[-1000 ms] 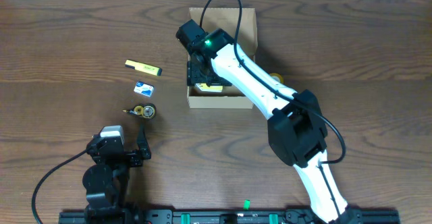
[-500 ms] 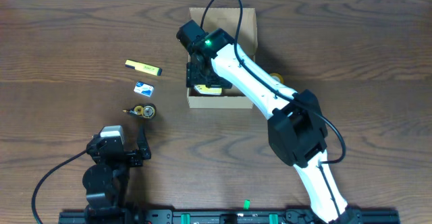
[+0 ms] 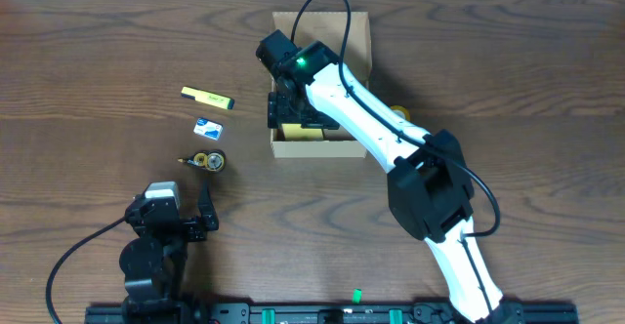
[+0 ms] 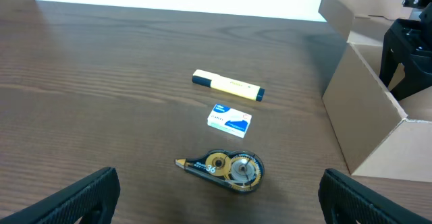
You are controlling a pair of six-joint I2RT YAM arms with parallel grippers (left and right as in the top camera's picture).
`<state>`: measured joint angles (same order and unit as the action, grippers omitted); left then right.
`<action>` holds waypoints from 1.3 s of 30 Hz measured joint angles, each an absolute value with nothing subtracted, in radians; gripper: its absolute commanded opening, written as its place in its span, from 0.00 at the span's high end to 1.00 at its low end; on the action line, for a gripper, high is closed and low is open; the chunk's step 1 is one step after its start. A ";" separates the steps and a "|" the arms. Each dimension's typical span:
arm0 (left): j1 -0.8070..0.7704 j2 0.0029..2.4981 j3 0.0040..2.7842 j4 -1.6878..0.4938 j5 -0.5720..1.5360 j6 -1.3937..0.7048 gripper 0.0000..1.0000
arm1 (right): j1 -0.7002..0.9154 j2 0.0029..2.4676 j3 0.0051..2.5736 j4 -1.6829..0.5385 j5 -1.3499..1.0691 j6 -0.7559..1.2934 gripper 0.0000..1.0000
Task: Pack container
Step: 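Carry the sticky-note pad into the box and release it, then move the right gripper over the red-and-black stapler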
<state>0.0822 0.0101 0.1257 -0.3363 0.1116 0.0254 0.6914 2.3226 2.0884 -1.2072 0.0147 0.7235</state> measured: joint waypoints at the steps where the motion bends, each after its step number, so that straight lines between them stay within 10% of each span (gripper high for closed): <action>1: 0.082 0.010 0.126 -0.336 0.112 0.025 0.05 | 0.691 2.323 2.088 -1.207 0.014 0.723 0.07; 39: 0.082 0.010 0.126 -0.336 0.112 0.025 0.05 | 0.517 2.322 2.511 -1.623 0.073 0.350 0.05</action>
<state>0.0822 0.0101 0.1257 -0.3363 0.1116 0.0254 0.5171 2.3219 2.5107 -1.6226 0.0731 0.3504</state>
